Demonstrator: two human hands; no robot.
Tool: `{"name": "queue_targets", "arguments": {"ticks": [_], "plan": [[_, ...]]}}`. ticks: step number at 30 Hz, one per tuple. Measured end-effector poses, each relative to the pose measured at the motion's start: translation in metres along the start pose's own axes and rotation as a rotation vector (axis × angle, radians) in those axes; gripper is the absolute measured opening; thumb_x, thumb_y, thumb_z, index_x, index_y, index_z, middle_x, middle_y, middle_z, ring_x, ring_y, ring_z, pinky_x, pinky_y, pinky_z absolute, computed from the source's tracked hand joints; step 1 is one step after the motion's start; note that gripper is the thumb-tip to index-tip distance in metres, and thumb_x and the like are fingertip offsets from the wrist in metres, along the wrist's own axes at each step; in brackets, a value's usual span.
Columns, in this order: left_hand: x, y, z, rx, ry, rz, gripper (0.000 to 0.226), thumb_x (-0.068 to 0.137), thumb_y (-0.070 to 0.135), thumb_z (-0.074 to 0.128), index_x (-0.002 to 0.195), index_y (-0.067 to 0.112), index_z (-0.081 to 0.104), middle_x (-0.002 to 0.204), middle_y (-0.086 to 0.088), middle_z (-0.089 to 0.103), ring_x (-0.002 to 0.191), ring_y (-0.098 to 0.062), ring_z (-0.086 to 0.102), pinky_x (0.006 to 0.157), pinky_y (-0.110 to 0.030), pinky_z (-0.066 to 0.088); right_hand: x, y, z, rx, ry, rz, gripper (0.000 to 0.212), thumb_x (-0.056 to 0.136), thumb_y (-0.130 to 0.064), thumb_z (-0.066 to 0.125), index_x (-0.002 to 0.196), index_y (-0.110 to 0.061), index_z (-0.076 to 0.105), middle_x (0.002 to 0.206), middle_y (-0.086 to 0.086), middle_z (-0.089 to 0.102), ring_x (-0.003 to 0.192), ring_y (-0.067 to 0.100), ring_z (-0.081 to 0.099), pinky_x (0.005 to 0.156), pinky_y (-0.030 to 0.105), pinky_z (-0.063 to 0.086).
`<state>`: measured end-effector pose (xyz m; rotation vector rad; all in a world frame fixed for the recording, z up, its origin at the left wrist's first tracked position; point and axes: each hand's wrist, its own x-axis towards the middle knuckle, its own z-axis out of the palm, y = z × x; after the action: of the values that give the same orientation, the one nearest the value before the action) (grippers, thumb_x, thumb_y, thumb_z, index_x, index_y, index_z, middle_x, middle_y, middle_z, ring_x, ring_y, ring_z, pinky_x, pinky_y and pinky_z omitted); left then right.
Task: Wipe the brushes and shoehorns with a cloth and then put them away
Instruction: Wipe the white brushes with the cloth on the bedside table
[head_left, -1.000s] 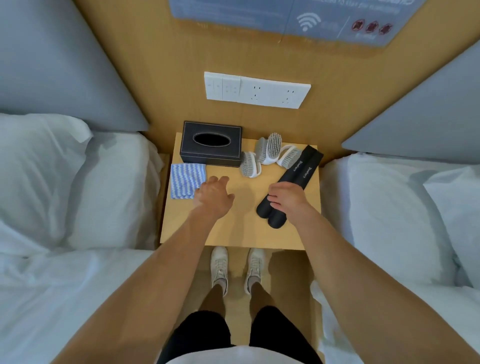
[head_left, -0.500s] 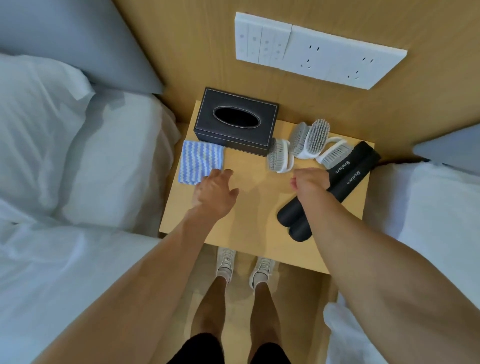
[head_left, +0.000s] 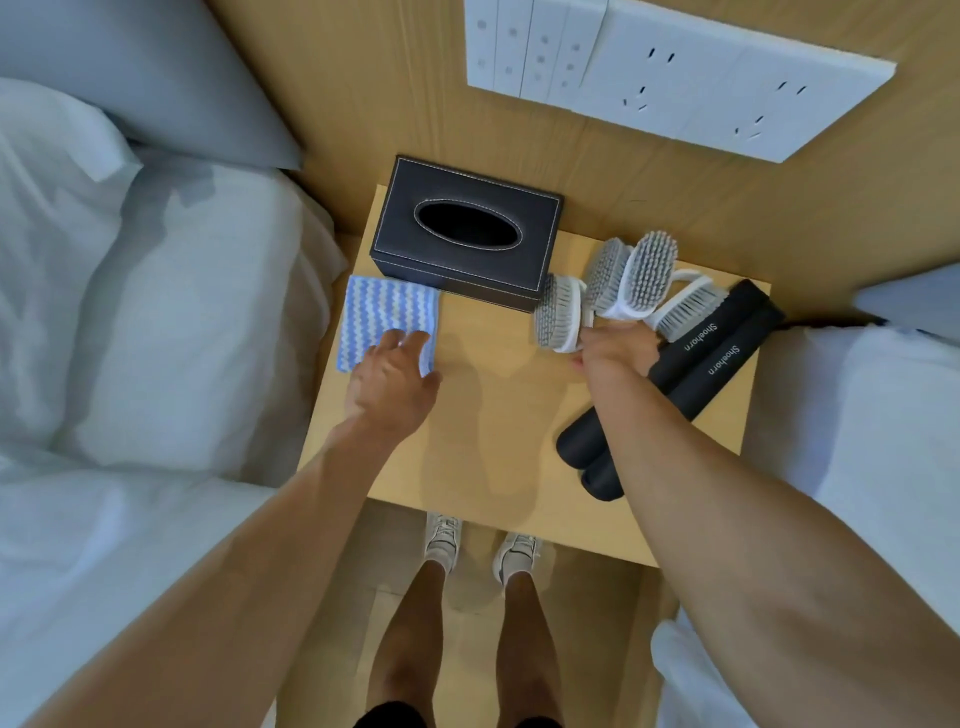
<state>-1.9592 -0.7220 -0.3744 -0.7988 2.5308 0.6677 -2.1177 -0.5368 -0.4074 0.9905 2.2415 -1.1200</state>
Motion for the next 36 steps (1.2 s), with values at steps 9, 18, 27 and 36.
{"name": "queue_targets", "arguments": {"ticks": [9,18,27,36], "plan": [[0.038,-0.009,-0.004,0.057,-0.027,-0.013,0.064,0.096,0.027,0.06,0.152,0.018,0.03,0.159,-0.007,0.023,0.136,-0.031,0.041,0.106,-0.046,0.043,-0.02,0.012,-0.017,0.192,-0.26,0.092,0.022,0.077,0.004,0.075,0.096,-0.006,0.069,0.089,0.014,0.069,0.07,0.022,0.069,0.055,0.029,0.058],[0.06,-0.008,-0.01,0.129,0.021,-0.035,0.062,0.093,0.004,0.055,0.148,0.015,0.027,0.127,-0.011,0.052,0.109,-0.036,0.06,0.079,-0.044,0.05,-0.035,0.03,-0.034,0.091,-0.396,-0.034,0.013,0.081,-0.007,0.079,0.082,-0.016,0.07,0.091,0.008,0.071,0.077,0.019,0.067,0.08,0.034,0.06],[0.03,-0.01,-0.006,0.452,-0.004,0.068,0.026,0.09,0.028,0.059,0.115,0.021,0.063,0.115,-0.005,0.057,0.111,-0.026,0.05,0.097,-0.036,0.038,-0.057,0.035,-0.061,0.085,-0.405,-0.205,0.016,0.078,-0.022,0.085,0.069,-0.026,0.073,0.085,-0.021,0.068,0.086,-0.001,0.062,0.071,0.011,0.045],[-0.051,0.063,-0.098,-0.321,0.22,0.178,0.02,0.084,0.015,0.062,0.086,0.005,0.045,0.074,-0.014,0.055,0.069,-0.033,0.052,0.057,-0.037,0.042,-0.117,-0.01,-0.136,0.228,-0.67,-0.313,0.024,0.089,-0.017,0.073,0.091,0.005,0.062,0.126,0.007,0.064,0.117,0.027,0.062,0.081,0.035,0.061]]}}
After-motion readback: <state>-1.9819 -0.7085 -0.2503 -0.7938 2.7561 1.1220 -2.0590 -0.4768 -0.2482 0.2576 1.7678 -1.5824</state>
